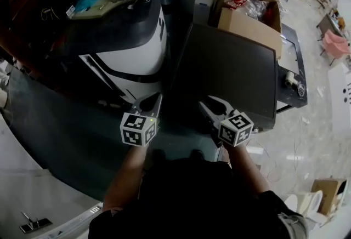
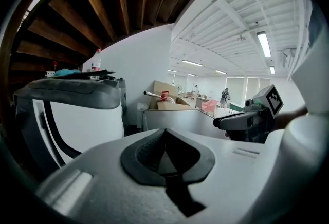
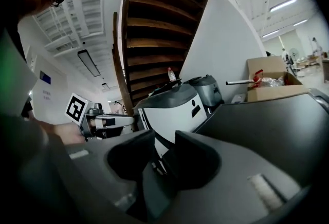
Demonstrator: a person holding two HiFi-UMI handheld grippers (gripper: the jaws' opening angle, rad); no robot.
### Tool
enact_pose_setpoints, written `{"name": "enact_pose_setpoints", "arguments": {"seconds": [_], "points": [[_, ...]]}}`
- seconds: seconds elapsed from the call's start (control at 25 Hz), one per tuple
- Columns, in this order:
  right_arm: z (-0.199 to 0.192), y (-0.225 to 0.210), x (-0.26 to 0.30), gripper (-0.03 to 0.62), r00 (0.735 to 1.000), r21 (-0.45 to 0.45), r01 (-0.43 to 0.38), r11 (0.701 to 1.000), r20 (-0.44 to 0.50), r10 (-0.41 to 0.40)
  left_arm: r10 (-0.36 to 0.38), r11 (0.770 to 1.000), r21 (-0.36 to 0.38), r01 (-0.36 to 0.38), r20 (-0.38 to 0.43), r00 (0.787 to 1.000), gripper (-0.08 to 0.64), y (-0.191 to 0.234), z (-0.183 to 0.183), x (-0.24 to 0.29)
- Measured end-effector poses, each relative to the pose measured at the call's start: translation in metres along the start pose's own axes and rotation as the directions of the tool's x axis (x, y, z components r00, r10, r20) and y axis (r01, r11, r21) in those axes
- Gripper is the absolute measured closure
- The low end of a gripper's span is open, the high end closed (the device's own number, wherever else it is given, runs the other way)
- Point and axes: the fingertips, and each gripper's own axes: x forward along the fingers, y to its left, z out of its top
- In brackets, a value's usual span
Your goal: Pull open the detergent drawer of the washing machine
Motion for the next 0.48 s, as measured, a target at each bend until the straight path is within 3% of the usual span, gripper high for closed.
{"name": "enact_pose_setpoints", "arguments": {"seconds": [0.12,0.28,0.48], "points": [[-0.004,0.011,0.017,0.459,0.999,0.032,0.044,0.999,0.005,-0.044,-0.048,0.999,0.008,0.048,-0.002,0.999,0.549,0.02,0.001,0.0],[-0.01,0.026,0.033,0.443,0.993,-0.013,0.115,0.993,0.0,-0.115,-0.115,0.993,0.021,0.116,-0.013,0.993,0.549,0.038,-0.006,0.0],[-0.028,0.039,0.038,0.439,0.981,0.005,0.196,0.981,-0.008,-0.196,-0.191,0.982,0.008,0.191,-0.039,0.981,0.549,0.047,-0.027,-0.006]]}}
